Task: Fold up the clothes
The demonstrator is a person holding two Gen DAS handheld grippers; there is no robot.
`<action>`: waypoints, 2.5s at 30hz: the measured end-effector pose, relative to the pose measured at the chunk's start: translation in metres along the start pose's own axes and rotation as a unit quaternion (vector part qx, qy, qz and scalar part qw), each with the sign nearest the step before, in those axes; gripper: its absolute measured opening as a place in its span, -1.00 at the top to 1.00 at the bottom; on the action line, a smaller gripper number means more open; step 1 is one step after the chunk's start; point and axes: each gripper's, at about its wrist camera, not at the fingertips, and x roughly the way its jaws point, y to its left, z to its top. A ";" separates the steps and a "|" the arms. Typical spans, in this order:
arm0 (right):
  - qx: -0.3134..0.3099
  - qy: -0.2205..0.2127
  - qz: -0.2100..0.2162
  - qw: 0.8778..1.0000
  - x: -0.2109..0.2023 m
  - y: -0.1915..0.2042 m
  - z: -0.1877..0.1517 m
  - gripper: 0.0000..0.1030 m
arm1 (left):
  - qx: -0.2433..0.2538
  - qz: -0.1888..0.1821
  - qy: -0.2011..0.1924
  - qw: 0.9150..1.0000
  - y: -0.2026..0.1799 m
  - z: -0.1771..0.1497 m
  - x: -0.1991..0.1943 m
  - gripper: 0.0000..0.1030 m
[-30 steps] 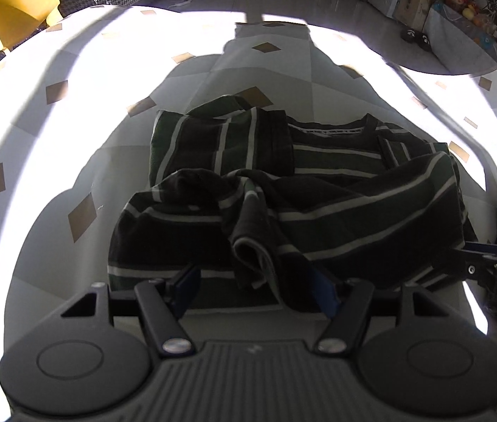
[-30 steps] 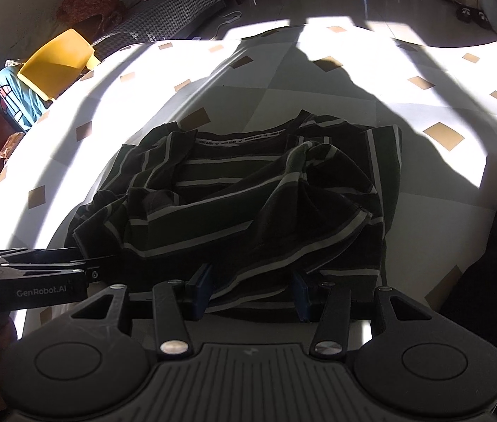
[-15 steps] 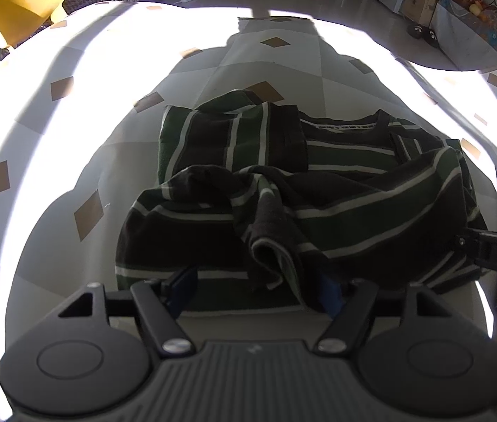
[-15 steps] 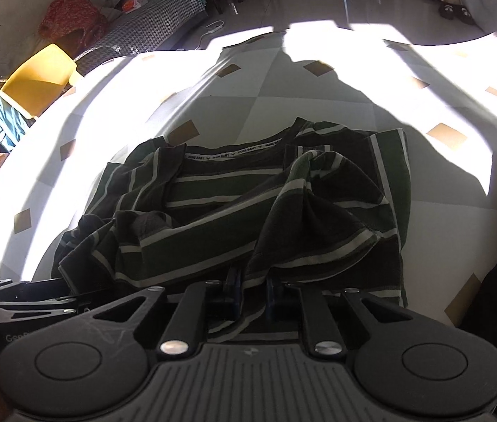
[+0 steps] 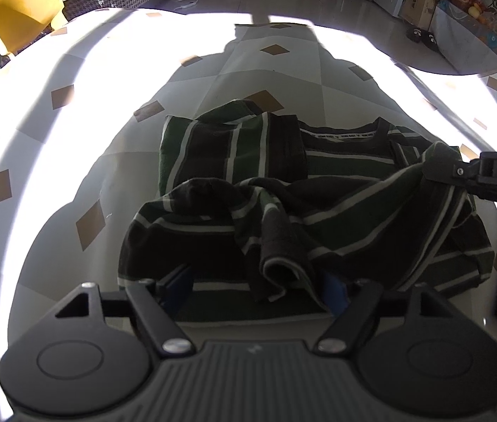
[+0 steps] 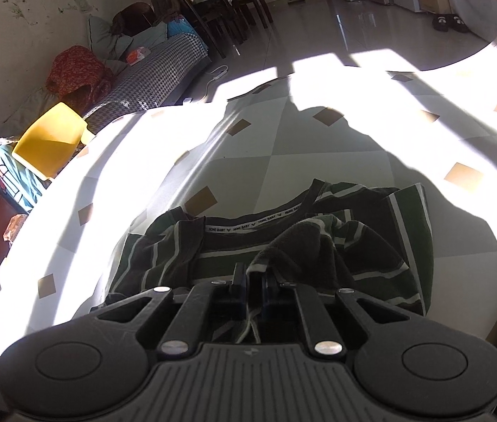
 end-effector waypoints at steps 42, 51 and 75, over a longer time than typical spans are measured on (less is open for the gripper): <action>-0.085 0.015 -0.010 0.996 -0.020 -0.019 0.009 0.27 | -0.032 0.016 0.022 0.999 -0.004 0.017 0.040 -0.53; -0.159 0.080 -0.004 0.984 -0.001 -0.015 -0.015 0.27 | -0.061 0.019 0.024 0.998 0.006 0.023 0.046 -0.54; -0.081 -0.079 -0.149 0.982 0.033 -0.040 0.016 0.25 | -0.117 0.030 -0.001 0.993 0.031 0.037 0.030 -0.62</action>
